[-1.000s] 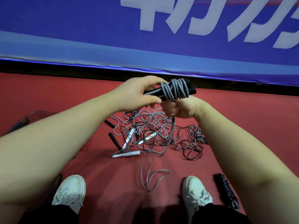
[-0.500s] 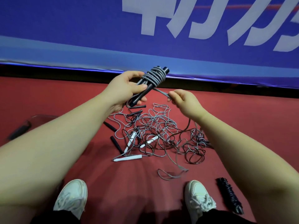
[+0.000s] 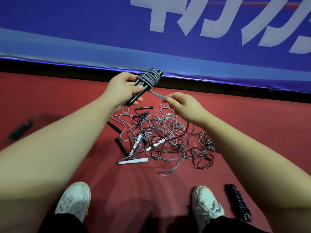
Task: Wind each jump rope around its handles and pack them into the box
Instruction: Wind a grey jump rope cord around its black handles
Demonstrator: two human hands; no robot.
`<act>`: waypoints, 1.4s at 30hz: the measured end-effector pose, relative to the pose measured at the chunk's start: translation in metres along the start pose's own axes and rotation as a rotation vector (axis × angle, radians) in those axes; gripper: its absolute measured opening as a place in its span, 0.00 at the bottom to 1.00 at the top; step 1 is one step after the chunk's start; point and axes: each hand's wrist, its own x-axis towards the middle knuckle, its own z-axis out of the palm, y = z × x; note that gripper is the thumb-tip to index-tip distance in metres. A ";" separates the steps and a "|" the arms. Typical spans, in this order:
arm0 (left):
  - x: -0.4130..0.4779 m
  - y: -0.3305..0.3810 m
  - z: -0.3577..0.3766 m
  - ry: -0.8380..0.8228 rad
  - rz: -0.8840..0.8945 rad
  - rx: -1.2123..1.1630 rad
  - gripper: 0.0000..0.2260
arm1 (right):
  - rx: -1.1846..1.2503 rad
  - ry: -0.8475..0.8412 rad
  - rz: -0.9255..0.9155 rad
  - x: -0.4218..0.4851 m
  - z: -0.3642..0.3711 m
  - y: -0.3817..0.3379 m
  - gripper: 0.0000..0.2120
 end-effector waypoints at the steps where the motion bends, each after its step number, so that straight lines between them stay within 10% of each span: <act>1: 0.000 0.001 0.001 -0.001 0.011 0.008 0.14 | -0.008 0.000 0.012 0.000 0.000 0.000 0.11; 12: -0.002 0.011 0.002 0.010 0.012 0.025 0.11 | 0.318 -0.211 0.258 0.004 0.022 -0.010 0.14; 18: -0.010 0.030 0.008 -0.053 0.030 -0.019 0.15 | 0.202 -0.030 0.132 0.009 0.027 -0.010 0.22; 22: -0.013 0.039 0.008 -0.050 0.058 -0.021 0.18 | 0.129 0.177 0.119 0.017 0.039 -0.016 0.07; 32: -0.013 0.062 -0.008 0.045 0.058 -0.111 0.19 | -0.019 -0.013 0.696 0.006 0.023 0.092 0.12; 34: -0.012 0.061 -0.008 0.056 0.046 -0.122 0.20 | 0.157 0.020 0.673 0.007 0.011 0.089 0.09; 38: -0.013 0.064 -0.007 0.059 0.064 -0.128 0.20 | -0.037 -0.225 0.495 0.011 -0.001 0.070 0.45; 42: -0.013 0.060 0.006 0.022 0.042 -0.110 0.21 | 0.401 -0.002 0.078 0.024 0.004 0.008 0.29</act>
